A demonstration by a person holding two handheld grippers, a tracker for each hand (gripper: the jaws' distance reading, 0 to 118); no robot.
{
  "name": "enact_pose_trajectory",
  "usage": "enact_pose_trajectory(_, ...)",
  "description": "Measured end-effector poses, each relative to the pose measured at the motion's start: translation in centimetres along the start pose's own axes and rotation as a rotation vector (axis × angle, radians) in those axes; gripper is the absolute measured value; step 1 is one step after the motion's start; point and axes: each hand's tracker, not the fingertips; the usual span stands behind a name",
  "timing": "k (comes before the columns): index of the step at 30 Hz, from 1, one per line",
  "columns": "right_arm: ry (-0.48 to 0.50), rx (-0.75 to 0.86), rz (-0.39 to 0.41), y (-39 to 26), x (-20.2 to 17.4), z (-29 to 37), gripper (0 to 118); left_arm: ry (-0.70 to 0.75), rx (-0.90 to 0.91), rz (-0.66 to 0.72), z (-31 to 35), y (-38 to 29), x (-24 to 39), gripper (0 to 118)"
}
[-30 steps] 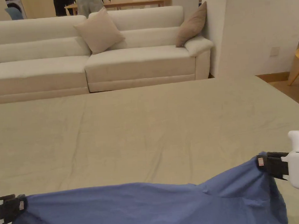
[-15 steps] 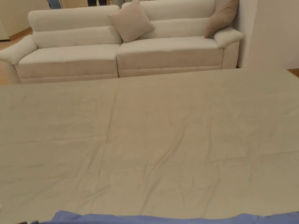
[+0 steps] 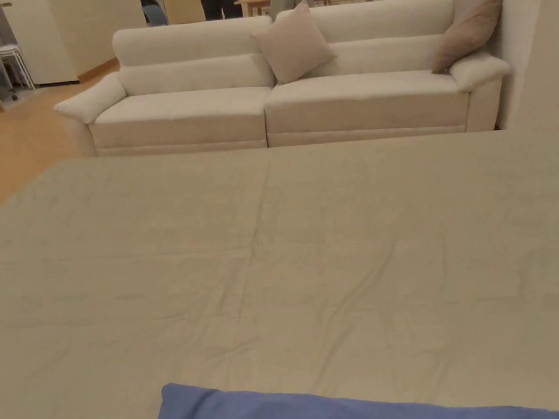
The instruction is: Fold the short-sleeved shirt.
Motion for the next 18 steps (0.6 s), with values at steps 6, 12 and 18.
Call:
enact_pose_trajectory(6,0.082,0.404,0.03,5.6,0.0,9.4,116,-0.095,0.208,0.061,7.8,2.7,-0.2,108)
enact_pose_trajectory(12,0.046,0.638,0.08,10.3,-2.7,15.8,116,-0.125,0.492,0.116,15.8,5.0,1.7,106)
enact_pose_trajectory(18,0.044,0.748,0.063,11.3,-5.4,16.5,0,-0.047,0.708,-0.037,19.2,5.3,4.8,1)
